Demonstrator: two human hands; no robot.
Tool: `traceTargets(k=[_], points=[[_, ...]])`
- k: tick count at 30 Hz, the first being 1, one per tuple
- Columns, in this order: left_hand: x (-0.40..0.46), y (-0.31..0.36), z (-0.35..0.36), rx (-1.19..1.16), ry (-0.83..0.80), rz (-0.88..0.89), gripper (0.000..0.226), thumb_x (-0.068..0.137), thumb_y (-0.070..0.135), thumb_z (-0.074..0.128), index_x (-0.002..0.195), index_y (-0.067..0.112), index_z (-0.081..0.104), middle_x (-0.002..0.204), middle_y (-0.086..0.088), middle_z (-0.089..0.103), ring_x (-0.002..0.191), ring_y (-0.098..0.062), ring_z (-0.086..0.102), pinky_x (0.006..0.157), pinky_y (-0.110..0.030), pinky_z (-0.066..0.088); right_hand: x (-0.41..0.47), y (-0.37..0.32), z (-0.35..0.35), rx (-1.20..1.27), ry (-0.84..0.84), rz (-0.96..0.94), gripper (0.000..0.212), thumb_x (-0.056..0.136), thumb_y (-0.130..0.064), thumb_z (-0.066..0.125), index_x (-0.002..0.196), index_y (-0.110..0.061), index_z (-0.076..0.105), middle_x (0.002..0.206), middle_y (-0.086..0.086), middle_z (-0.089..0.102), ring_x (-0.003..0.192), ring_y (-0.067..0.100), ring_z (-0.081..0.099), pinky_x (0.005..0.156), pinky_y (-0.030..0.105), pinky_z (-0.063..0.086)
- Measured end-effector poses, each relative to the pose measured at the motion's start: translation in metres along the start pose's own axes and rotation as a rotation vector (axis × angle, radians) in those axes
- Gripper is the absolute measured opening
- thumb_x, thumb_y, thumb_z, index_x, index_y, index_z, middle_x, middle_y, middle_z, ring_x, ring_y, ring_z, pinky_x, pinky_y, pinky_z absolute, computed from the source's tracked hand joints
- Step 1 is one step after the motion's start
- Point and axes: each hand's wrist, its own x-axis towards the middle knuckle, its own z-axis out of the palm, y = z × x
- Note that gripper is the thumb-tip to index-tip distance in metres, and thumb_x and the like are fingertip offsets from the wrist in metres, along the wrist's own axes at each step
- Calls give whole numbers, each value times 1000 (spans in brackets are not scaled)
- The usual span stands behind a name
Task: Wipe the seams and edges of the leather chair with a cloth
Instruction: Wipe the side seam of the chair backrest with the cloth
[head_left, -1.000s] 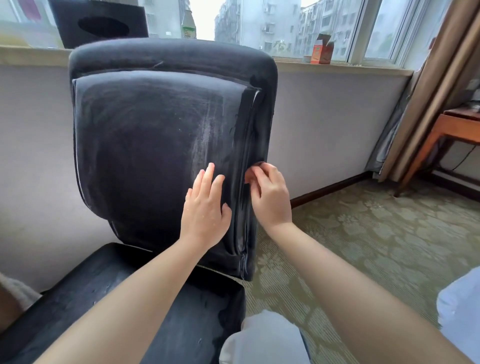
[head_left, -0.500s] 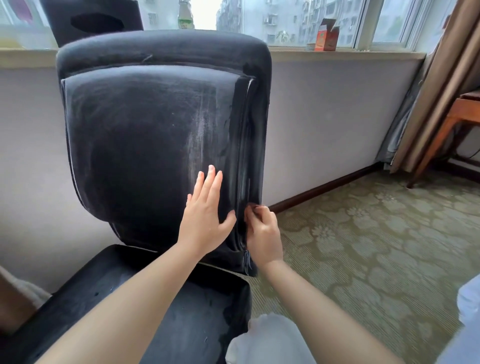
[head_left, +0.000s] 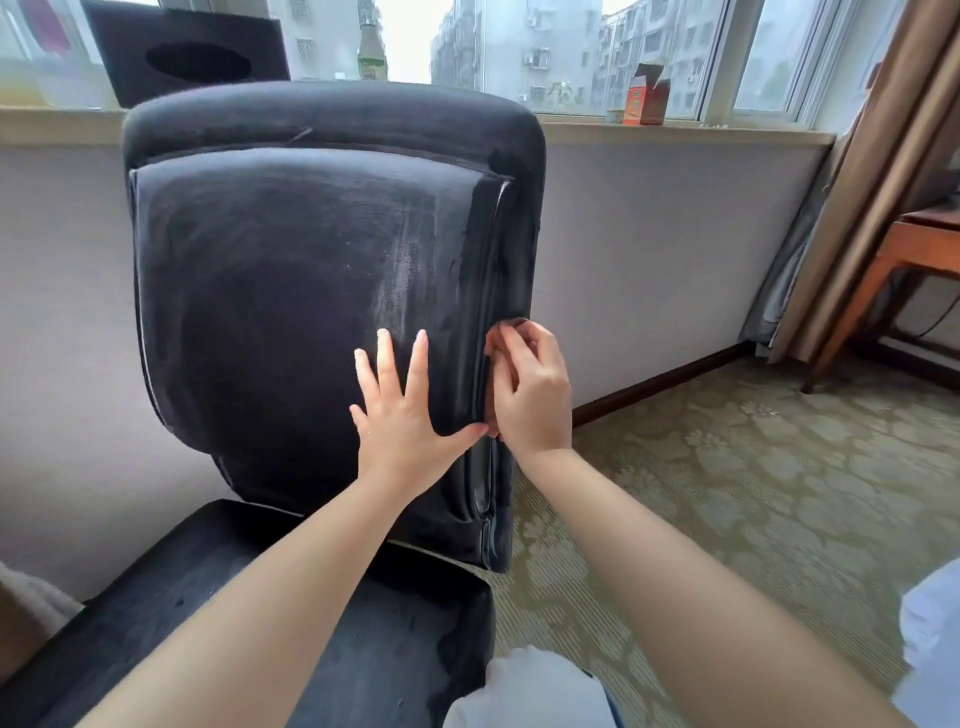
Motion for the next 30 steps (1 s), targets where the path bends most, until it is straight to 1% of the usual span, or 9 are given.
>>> traceTargets(k=[3,7,9,12,14,20,23,27,30], points=[[6,-1,6,30,-57,1,129,59,72,68,145,35,-20,152,5,-30,141,-26,-26,106,-67,16,-13,9,7,-27,-33,-5,27,87,1,56,113,0,64,108,14,61,97,28,61,90,32,50],[12,-2,8,50,-80,-25,134,58,63,74,145,32,-23,151,4,-33,140,-27,-29,106,-69,18,-22,20,12,-48,-106,-3,27,84,4,56,110,1,66,106,14,61,95,29,60,89,23,45],[15,-2,7,59,-90,-26,133,59,60,74,145,30,-24,151,2,-34,140,-28,-29,106,-69,16,-28,26,13,-20,-163,2,25,86,3,55,109,1,66,106,13,59,94,28,59,87,25,48],[18,-2,9,74,-112,-26,131,63,55,73,143,28,-27,149,-1,-37,138,-30,-32,107,-69,15,-38,33,13,26,-240,37,23,89,1,54,110,0,65,107,11,53,90,26,59,72,35,58],[19,-3,10,89,-116,-26,131,64,54,72,143,27,-28,149,-1,-37,138,-31,-32,107,-69,15,-44,37,13,44,-260,56,23,90,0,54,110,-1,65,108,10,51,88,25,59,66,31,58],[17,-2,11,106,-112,-25,129,66,55,71,144,25,-28,150,-2,-36,139,-31,-31,107,-68,15,-65,39,17,17,-263,133,21,86,2,57,105,-1,67,107,9,52,89,23,58,78,19,49],[17,-3,12,122,-114,-27,130,66,58,71,143,25,-29,149,-2,-36,139,-31,-31,106,-69,16,-81,45,18,17,-319,149,19,87,2,56,102,-1,67,106,6,50,84,24,59,68,26,55],[19,-3,13,139,-125,-40,131,66,59,70,141,27,-32,148,-2,-38,138,-31,-31,105,-70,19,-96,48,14,17,-450,203,20,90,-2,52,106,-2,64,105,-2,41,78,26,59,46,27,54],[19,-2,12,142,-132,-58,131,66,58,71,141,27,-33,148,0,-39,138,-31,-32,104,-70,20,-83,45,10,-67,-436,148,16,89,-4,54,98,-2,67,103,4,52,88,24,57,63,30,53]])
